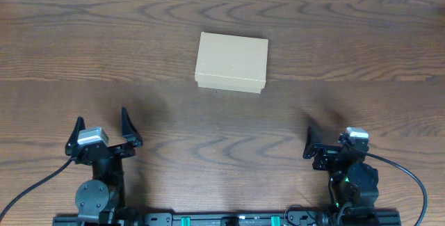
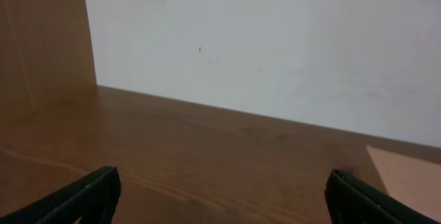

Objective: Pack container

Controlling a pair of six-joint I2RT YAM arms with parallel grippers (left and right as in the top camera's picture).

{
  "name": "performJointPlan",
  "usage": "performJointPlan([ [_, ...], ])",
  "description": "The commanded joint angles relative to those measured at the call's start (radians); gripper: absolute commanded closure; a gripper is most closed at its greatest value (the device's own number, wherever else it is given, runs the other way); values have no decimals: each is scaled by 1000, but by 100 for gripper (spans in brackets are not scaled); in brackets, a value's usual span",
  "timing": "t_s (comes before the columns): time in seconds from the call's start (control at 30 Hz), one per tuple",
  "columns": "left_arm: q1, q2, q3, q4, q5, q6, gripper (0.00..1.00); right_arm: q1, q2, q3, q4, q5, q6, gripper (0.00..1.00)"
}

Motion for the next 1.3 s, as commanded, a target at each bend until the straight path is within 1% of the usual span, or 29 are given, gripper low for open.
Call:
performJointPlan([
  [0.0,3,-10,-9,5,-15,-23,5,-10,-9,-3,0,10,8,1],
  [1.27,3,-10,-161,-4,-26,-37,5,-10,-9,-3,0,10,8,1],
])
